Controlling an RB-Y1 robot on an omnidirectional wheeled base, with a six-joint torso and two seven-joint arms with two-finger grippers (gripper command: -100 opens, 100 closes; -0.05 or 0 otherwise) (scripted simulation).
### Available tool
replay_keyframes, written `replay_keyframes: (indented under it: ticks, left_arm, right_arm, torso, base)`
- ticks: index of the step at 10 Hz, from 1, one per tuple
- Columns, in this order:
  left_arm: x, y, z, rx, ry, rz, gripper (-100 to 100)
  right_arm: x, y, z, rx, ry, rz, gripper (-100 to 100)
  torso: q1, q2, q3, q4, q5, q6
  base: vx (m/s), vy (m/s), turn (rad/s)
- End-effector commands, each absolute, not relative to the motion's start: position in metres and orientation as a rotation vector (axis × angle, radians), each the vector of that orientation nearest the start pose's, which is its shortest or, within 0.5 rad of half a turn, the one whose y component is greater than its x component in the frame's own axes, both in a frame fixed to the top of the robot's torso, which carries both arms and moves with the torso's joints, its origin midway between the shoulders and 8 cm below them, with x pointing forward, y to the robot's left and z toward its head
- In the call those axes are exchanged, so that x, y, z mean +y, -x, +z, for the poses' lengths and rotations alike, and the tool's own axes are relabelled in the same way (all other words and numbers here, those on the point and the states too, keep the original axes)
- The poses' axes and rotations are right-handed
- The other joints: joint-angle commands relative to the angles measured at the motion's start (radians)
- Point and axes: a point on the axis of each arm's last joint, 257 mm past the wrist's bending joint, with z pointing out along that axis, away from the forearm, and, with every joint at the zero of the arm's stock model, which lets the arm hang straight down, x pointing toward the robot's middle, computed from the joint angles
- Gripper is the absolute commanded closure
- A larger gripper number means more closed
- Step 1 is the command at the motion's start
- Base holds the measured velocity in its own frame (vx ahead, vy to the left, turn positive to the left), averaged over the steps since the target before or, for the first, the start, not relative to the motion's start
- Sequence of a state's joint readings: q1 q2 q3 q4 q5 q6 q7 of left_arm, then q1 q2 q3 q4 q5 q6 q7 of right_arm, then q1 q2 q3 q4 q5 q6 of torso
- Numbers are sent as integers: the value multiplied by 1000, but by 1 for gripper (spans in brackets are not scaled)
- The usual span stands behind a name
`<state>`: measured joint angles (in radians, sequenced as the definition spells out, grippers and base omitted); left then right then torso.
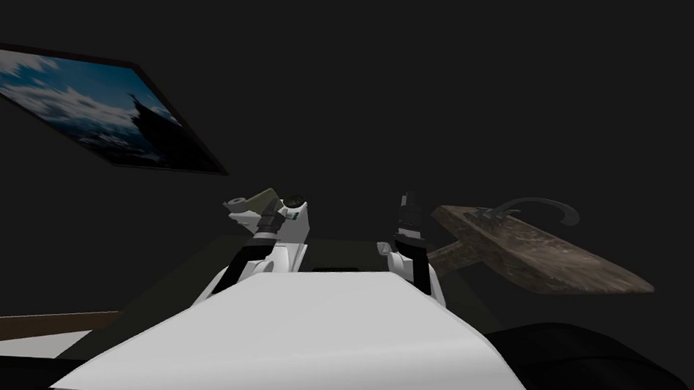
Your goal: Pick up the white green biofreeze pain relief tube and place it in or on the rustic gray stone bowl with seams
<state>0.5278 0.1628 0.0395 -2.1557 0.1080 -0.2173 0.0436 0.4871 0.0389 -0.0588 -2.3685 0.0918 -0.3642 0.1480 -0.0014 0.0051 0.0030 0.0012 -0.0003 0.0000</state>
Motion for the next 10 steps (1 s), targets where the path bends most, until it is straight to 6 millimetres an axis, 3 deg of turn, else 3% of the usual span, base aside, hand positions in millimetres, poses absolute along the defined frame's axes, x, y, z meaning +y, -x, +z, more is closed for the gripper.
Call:
replay_keyframes:
  ticks: [1, 10]
  left_arm:
    - [324, -393, -122, 988, 1028, -1176, -100]
    - [360, -388, -205, 1102, 1266, -1019, -100]
  right_arm:
    - [-294, -346, 42, 686, -599, 1035, 0]
    - [-294, -346, 42, 686, -599, 1035, 0]
  torso:
    - [0, 0, 0, 0, 0, 0]
    - [2, -3, -2, -1, 0, 0]
  base:
    - [-70, -26, -30]
    - [-45, -12, -26]
